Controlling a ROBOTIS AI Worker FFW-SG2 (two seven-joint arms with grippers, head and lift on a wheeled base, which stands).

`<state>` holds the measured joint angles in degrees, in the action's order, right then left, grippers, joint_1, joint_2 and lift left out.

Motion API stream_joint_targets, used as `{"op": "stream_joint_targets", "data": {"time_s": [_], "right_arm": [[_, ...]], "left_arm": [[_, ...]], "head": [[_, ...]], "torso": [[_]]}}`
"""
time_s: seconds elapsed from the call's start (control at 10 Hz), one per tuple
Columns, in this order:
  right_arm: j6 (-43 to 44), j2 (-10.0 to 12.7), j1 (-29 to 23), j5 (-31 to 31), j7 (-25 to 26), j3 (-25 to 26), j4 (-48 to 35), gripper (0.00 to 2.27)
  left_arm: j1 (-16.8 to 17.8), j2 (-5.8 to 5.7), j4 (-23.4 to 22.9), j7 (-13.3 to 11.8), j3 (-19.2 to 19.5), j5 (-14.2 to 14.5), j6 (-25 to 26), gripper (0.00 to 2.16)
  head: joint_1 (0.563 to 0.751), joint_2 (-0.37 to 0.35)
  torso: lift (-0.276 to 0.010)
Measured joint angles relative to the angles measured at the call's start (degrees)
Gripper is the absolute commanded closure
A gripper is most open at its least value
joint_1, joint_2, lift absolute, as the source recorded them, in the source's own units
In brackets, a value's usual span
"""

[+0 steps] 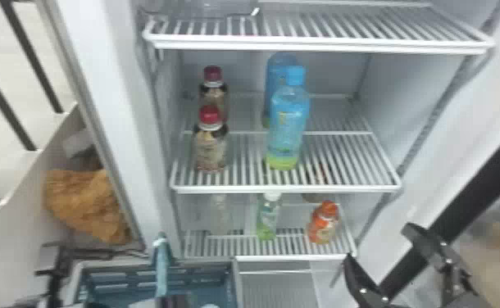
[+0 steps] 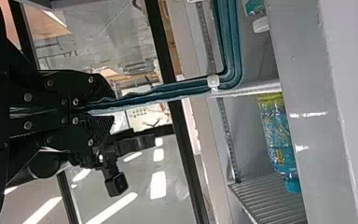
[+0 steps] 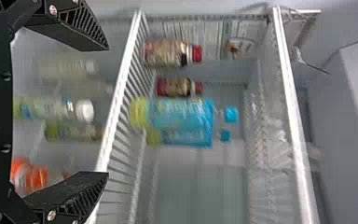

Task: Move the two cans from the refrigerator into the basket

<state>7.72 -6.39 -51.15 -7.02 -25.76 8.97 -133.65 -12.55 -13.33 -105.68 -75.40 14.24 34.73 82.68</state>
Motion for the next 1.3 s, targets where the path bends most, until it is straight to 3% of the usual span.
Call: {"op": "stream_joint_targets", "data": {"time_s": [0.2, 1.3], "right_arm": [[6.44, 2.45, -2.43, 2.79, 0.01, 4.82, -0.29, 0.11], [3.25, 2.79, -1.58, 1.32, -3.14, 3.83, 1.79, 0.12]], "left_arm": [[0.02, 0.14, 0.0, 0.08, 0.11, 0.0, 0.0, 1.2], [0.46, 0.41, 0.41, 0.52, 0.08, 0.15, 0.0, 1.2]], "head": [[0.695, -0.2], [0.695, -0.186]], "torso": [[-0.025], [-0.025]]}}
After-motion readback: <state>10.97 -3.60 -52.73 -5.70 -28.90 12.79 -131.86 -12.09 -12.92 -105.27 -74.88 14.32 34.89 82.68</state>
